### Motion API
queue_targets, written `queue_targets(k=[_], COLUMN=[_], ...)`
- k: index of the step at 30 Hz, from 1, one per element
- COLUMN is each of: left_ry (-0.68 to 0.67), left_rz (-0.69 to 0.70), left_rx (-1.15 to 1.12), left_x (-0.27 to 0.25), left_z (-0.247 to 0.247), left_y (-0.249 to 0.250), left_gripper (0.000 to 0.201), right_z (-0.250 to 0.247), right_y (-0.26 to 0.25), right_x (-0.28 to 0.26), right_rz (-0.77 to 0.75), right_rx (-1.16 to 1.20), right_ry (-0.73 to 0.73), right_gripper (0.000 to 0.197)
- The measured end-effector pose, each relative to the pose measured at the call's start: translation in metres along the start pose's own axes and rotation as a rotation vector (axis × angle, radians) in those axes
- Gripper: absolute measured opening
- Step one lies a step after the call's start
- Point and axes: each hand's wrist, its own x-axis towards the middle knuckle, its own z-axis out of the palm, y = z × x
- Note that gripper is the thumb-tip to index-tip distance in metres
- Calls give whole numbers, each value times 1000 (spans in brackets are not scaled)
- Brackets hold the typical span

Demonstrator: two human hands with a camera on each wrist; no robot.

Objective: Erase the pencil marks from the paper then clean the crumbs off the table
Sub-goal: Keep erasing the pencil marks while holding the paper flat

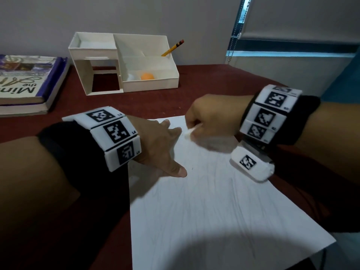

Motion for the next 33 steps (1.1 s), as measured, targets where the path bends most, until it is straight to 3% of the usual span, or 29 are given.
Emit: queue_targets(k=[3, 8, 12, 17, 22, 27, 31, 33], left_ry=[-6, 14, 0, 4, -16, 5, 11, 8], left_rz=[12, 4, 15, 4, 18, 5, 65, 44], left_rx=[-39, 7, -27, -2, -59, -26, -84, -91], left_x=[0, 4, 2, 0, -2, -3, -2, -3], left_z=[1, 2, 2, -1, -1, -4, -1, -1], left_y=[-3, -2, -3, -1, -3, 1, -2, -2], left_gripper=[111, 113, 113, 113, 110, 110, 108, 108], right_z=[1, -3, 1, -5, 3, -2, 4, 1], right_y=[-16, 9, -12, 10, -17, 2, -19, -12], right_x=[-14, 3, -16, 3, -14, 5, -2, 2], right_rz=[-94, 67, -57, 86, -59, 100, -41, -15], right_rx=[56, -10, 53, -29, 67, -23, 68, 52], right_ry=[-165, 40, -164, 15, -153, 69, -100, -69], right_gripper=[21, 22, 18, 23, 19, 21, 15, 18])
